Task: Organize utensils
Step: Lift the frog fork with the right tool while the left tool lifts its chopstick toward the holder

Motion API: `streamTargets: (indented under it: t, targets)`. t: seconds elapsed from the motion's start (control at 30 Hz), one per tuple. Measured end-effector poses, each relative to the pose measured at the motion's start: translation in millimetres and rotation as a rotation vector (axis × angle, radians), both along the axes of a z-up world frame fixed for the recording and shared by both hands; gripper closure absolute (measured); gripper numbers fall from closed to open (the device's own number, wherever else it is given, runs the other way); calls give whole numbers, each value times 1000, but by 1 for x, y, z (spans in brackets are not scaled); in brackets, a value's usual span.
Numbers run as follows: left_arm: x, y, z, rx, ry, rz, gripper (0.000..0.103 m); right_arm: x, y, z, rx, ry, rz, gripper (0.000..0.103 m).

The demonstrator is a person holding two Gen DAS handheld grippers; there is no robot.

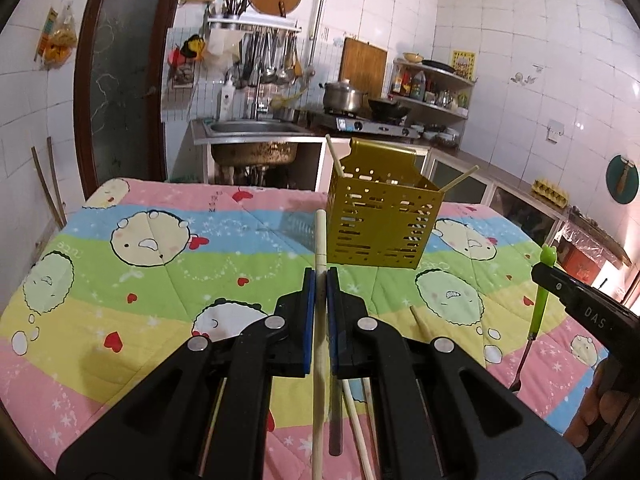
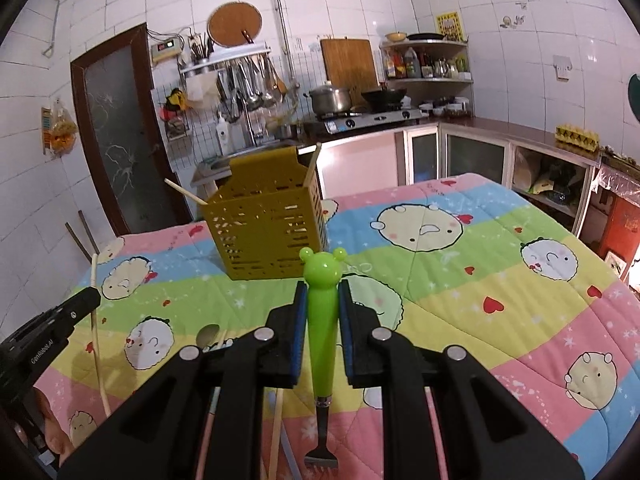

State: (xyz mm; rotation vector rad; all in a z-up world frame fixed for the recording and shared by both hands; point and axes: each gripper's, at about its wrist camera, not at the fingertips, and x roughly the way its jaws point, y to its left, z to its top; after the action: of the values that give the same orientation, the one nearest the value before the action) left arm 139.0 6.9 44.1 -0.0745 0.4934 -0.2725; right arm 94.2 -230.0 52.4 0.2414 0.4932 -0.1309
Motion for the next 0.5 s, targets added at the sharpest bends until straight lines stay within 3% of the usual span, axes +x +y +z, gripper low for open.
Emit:
streamTargets:
  t: [0.5]
  targets:
    - [-33,1,10,5,-130,-6,98,-36,19,13,-77,-103,2,87]
